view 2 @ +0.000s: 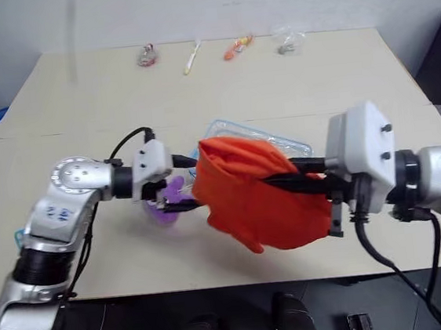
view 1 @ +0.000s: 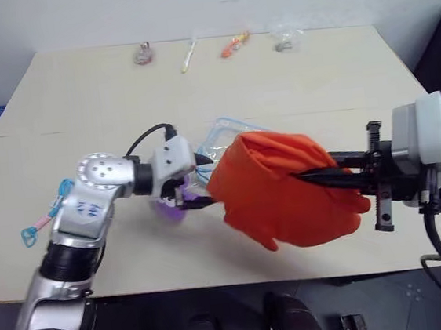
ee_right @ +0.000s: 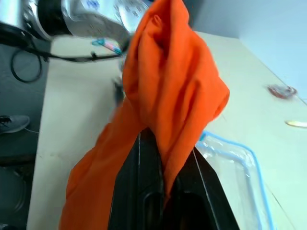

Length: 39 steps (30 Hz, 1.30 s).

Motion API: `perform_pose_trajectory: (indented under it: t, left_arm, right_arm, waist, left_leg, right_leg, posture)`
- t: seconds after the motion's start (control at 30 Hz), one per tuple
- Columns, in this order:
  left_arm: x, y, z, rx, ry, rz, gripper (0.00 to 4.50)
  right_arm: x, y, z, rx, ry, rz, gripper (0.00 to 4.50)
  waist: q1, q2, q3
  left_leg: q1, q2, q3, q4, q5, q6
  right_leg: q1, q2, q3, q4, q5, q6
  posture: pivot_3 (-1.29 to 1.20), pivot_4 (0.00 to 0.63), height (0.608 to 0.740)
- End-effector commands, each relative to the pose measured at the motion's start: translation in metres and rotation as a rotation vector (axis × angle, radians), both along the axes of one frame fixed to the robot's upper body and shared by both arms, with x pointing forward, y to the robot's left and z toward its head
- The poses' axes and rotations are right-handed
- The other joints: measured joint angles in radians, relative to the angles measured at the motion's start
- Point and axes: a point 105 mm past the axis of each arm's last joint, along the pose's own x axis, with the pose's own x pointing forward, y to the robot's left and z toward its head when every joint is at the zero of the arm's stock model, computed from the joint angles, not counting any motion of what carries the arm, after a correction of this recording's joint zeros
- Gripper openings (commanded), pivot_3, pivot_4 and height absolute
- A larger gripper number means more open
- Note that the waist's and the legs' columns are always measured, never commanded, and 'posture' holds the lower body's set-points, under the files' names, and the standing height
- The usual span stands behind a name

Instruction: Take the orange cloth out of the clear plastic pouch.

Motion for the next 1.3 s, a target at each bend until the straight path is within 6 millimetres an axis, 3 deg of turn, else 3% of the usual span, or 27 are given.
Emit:
perform_pose_trajectory:
  t: [0.03, 0.13, 0.2, 0.27, 0.4, 0.5, 0.57, 0.63, 0.73, 0.87, 1.07, 1.1, 1.13, 1.3]
  left_arm:
    - [-0.023, 0.011, 0.036, -0.071, 0.122, -0.144, 4.47]
    - [-0.038, 0.011, 0.061, -0.123, 0.232, -0.272, 4.47]
    - [-0.032, -0.007, 0.076, -0.174, 0.232, -0.322, 4.47]
    - [-0.023, -0.026, 0.079, -0.192, 0.218, -0.329, 4.47]
    - [-0.016, -0.05, 0.073, -0.208, 0.208, -0.354, 4.47]
    - [-0.01, -0.062, 0.071, -0.233, 0.194, -0.345, 4.47]
    - [-0.008, -0.067, 0.071, -0.249, 0.192, -0.343, 4.47]
    - [-0.007, -0.07, 0.072, -0.263, 0.191, -0.342, 4.47]
    - [-0.009, -0.074, 0.07, -0.274, 0.2, -0.343, 4.47]
    - [-0.02, -0.076, 0.065, -0.255, 0.228, -0.399, 4.47]
    - [-0.027, -0.073, 0.072, -0.262, 0.258, -0.454, 4.47]
    - [-0.027, -0.074, 0.072, -0.261, 0.255, -0.454, 4.5]
    - [-0.026, -0.074, 0.072, -0.259, 0.249, -0.453, 4.5]
    - [-0.019, -0.078, 0.072, -0.263, 0.224, -0.448, 4.5]
  right_arm:
    - [0.01, -0.03, 0.017, -0.021, -0.07, -0.13, 0.0]
    - [0.027, -0.062, 0.018, -0.093, -0.12, -0.258, 0.0]
    - [0.053, -0.103, 0.019, -0.243, -0.25, -0.444, 0.0]
    - [0.069, -0.134, 0.018, -0.438, -0.394, -0.555, 0.0]
    - [0.084, -0.161, 0.028, -0.623, -0.653, -0.657, 0.0]
    - [0.087, -0.169, 0.024, -0.769, -0.832, -0.683, 0.0]
    - [0.086, -0.172, 0.01, -0.869, -0.91, -0.648, 0.0]
    - [0.084, -0.169, -0.018, -0.919, -0.912, -0.583, 0.0]
    - [0.077, -0.175, -0.074, -0.987, -0.785, -0.522, 0.0]
    - [0.061, -0.178, -0.136, -0.875, -0.592, -0.566, 0.0]
    - [0.051, -0.177, -0.145, -0.807, -0.52, -0.597, 0.0]
    - [0.049, -0.177, -0.145, -0.795, -0.501, -0.598, 0.55]
    - [0.047, -0.177, -0.146, -0.783, -0.483, -0.598, 0.7]
    - [0.042, -0.171, -0.144, -0.767, -0.456, -0.58, 2.43]
  waist:
    - [0.002, 0.0, 0.0]
    - [0.009, -0.001, 0.0]
    - [0.011, 0.0, 0.0]
    - [0.015, 0.0, 0.0]
    - [-0.003, 0.0, 0.001]
    - [-0.018, 0.001, 0.001]
    - [-0.025, 0.001, 0.001]
    - [-0.025, 0.001, 0.001]
    - [-0.019, 0.001, 0.001]
    - [-0.004, 0.001, 0.001]
    - [-0.004, 0.004, 0.001]
    - [-0.004, 0.004, 0.001]
    - [-0.003, 0.004, 0.001]
    - [-0.001, 0.004, 0.001]
  left_leg:
    - [0.0, 0.0, 0.0, 0.0, 0.0, 0.0]
    - [-0.001, -0.002, -0.001, 0.002, 0.0, 0.0]
    - [-0.001, -0.004, 0.0, 0.002, -0.001, 0.001]
    - [-0.001, -0.006, 0.002, 0.002, -0.001, 0.002]
    - [0.0, -0.006, 0.009, -0.002, 0.0, 0.003]
    - [-0.001, -0.004, 0.01, -0.006, 0.001, 0.001]
    - [-0.002, -0.003, 0.011, -0.006, 0.001, 0.0]
    - [-0.001, -0.002, 0.011, -0.007, 0.002, -0.001]
    - [-0.001, 0.0, 0.012, -0.005, 0.002, -0.001]
    - [-0.001, 0.0, 0.011, -0.004, 0.002, -0.001]
    - [0.002, -0.001, 0.009, -0.004, 0.002, -0.001]
    - [0.002, -0.001, 0.008, -0.004, 0.002, -0.001]
    - [0.003, -0.001, 0.008, -0.004, 0.002, -0.001]
    - [0.002, -0.002, 0.008, -0.004, 0.002, 0.0]
  right_leg:
    - [0.0, 0.0, 0.0, 0.0, 0.0, 0.0]
    - [0.001, 0.0, -0.001, 0.0, 0.0, 0.0]
    - [0.001, 0.0, 0.001, -0.001, 0.0, 0.001]
    - [0.001, -0.001, 0.002, -0.001, 0.001, 0.002]
    - [0.001, 0.0, 0.003, -0.005, 0.003, 0.005]
    - [-0.003, 0.001, 0.003, -0.006, 0.002, 0.004]
    - [-0.004, 0.001, 0.003, -0.006, 0.002, 0.004]
    - [-0.003, 0.001, 0.003, -0.005, 0.002, 0.004]
    - [-0.001, 0.001, 0.003, -0.005, 0.002, 0.003]
    - [-0.001, 0.001, 0.003, -0.005, 0.002, 0.004]
    - [0.0, 0.001, 0.007, -0.005, 0.003, 0.005]
    - [0.0, 0.001, 0.008, -0.004, 0.003, 0.005]
    - [0.0, 0.002, 0.008, -0.004, 0.003, 0.005]
    - [0.0, 0.001, 0.007, -0.005, 0.003, 0.005]
  posture:
    - [0.0, 0.15, 0.74]
    - [0.0, 0.15, 0.74]
    - [0.0, 0.15, 0.74]
    - [0.0, 0.15, 0.74]
    - [0.0, 0.15, 0.74]
    - [0.0, 0.15, 0.74]
    - [0.0, 0.15, 0.74]
    - [0.0, 0.15, 0.74]
    - [0.0, 0.15, 0.74]
    - [0.0, 0.15, 0.74]
    - [0.0, 0.15, 0.74]
    - [0.0, 0.15, 0.74]
    - [0.0, 0.15, 0.74]
    - [0.0, 0.15, 0.74]
